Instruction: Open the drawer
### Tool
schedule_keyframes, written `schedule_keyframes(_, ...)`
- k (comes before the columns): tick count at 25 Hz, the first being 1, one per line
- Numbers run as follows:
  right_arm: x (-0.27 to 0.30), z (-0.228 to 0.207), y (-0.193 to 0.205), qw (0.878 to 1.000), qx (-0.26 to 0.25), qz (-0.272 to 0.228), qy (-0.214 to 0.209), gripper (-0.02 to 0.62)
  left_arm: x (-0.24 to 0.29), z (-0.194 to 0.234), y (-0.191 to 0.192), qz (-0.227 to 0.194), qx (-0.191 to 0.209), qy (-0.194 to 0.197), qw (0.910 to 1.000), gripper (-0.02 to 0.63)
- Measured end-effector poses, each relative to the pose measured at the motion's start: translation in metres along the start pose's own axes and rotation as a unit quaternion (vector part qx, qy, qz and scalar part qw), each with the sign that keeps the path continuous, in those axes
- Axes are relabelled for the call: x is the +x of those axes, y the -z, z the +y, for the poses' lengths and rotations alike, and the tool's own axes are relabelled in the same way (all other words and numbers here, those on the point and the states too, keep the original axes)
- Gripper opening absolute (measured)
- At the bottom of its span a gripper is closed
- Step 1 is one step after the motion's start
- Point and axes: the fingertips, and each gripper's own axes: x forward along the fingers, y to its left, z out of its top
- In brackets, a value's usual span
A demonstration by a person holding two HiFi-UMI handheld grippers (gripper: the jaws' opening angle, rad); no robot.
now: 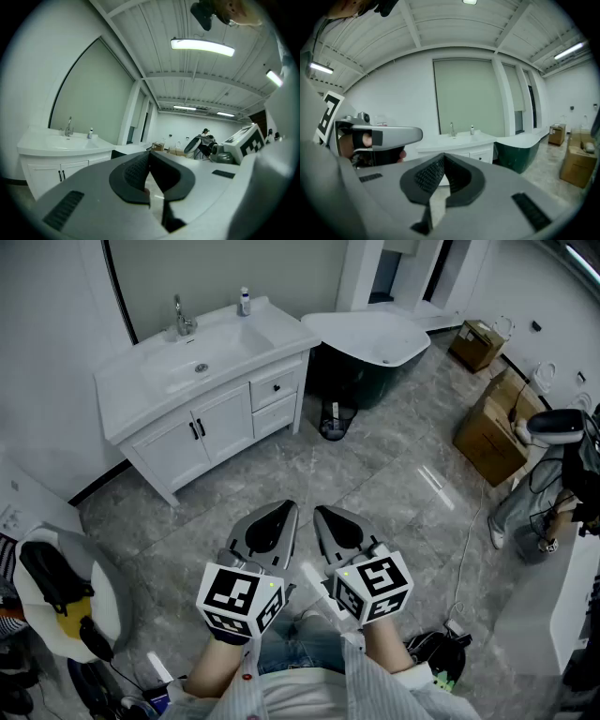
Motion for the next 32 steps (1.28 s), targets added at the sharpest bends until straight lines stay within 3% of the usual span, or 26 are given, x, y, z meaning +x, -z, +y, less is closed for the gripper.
schedule_keyframes(11, 0.033, 0.003, -0.001, 1.000, 0.014, -0.004, 0.013, 0.008, 0.003, 0.038, 0.004, 0.007, 0.001, -0.003, 1.0000, 0.015)
schedule_keyframes(19, 0.041, 0.000, 0.016, 0.999, 0.031, 0.020, 0.024, 0.009, 0.009, 0.051, 0.013, 0.022, -0.011, 0.003, 0.9997, 0.016)
schedule_keyframes(26, 0.067, -0.022, 0.024, 0.998, 0.044, 0.035, 0.024, 0.009, 0.028, 0.074, 0.022, 0.030, -0.021, -0.007, 0.9993, 0.017)
schedule_keyframes(32, 0.102, -0.055, 0.021, 0.998, 0.043, 0.043, 0.015, 0.009, 0.074, 0.097, 0.020, 0.032, -0.023, -0.014, 0.9991, 0.017)
